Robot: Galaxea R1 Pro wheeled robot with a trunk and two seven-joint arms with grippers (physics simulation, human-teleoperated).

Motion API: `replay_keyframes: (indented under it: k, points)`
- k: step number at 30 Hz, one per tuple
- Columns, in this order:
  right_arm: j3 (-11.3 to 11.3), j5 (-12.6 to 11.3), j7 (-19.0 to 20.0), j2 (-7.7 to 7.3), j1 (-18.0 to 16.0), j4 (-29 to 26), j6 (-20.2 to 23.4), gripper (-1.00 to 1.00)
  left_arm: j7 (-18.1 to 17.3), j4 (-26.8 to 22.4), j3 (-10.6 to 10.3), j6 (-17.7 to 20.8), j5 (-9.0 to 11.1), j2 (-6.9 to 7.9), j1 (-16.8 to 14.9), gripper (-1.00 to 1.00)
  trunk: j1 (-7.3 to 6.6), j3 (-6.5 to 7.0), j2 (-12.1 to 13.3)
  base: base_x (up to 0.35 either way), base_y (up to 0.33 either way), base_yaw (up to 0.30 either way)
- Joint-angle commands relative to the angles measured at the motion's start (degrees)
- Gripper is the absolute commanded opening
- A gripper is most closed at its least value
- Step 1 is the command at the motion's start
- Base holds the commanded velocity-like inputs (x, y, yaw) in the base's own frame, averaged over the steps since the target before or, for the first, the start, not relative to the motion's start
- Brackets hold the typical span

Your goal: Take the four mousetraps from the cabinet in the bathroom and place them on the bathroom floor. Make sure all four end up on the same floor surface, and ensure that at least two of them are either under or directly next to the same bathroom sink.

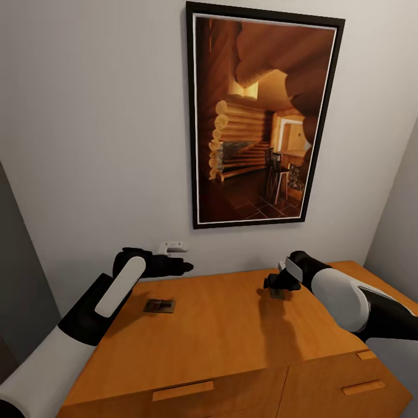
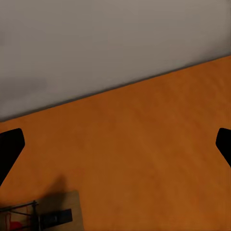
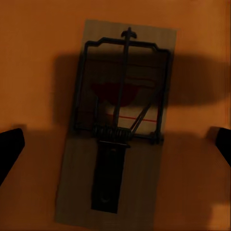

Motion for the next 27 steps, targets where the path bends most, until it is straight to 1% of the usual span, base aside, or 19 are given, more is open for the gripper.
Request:
replay_keyframes:
  k: [1,10,27]
  points:
    - [-0.3,0.8,0.2,-0.02,-0.1,0.0,0.1,1.0,0.6,-0.1,-0.1,0.0,0.6,0.05,-0.1,1.0,0.0,-0.08,-0.1,0.0,0.0,0.0]
    - [-0.3,1.4,0.2,-0.03,-0.1,0.0,0.1,1.0,0.6,-0.1,-0.1,0.0,0.6,0.03,-0.1,1.0,0.0,-0.08,-0.1,0.0,0.0,0.0]
    - [-0.3,1.6,0.2,0.09,-0.1,0.0,0.1,1.0,0.6,-0.1,0.0,0.0,0.6,0.03,-0.1,1.0,0.0,-0.08,-0.1,0.0,0.0,0.0]
